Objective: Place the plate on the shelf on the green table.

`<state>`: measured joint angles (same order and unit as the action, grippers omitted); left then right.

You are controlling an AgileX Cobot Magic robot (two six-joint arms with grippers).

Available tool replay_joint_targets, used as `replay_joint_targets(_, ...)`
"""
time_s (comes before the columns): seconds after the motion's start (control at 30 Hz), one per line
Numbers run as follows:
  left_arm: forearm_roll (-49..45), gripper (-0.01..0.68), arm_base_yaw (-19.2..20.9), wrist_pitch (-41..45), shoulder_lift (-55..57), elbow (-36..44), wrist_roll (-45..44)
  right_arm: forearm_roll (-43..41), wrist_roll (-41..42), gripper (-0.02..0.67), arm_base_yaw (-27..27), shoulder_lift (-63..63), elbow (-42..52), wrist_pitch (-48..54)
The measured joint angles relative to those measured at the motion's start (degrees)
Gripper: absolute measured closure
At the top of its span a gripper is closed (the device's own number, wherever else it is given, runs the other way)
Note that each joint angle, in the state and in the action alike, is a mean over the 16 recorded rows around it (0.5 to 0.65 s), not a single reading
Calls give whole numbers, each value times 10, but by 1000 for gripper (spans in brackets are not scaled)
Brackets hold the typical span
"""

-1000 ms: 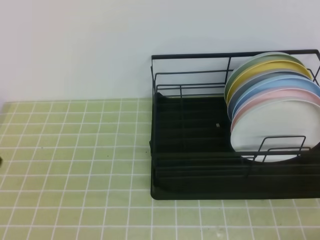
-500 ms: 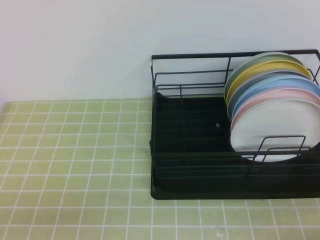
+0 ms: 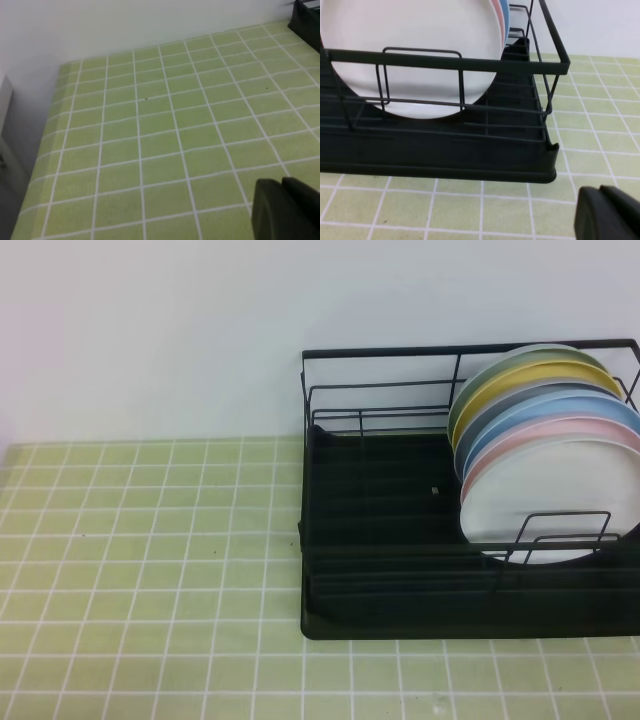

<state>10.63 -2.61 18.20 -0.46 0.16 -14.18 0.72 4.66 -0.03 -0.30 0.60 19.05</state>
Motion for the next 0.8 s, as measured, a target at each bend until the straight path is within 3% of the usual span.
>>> replay_joint_targets(0.8, -2, 675, 0, 3, 0, 0, 75, 0, 0, 652, 0, -1, -1, 0)
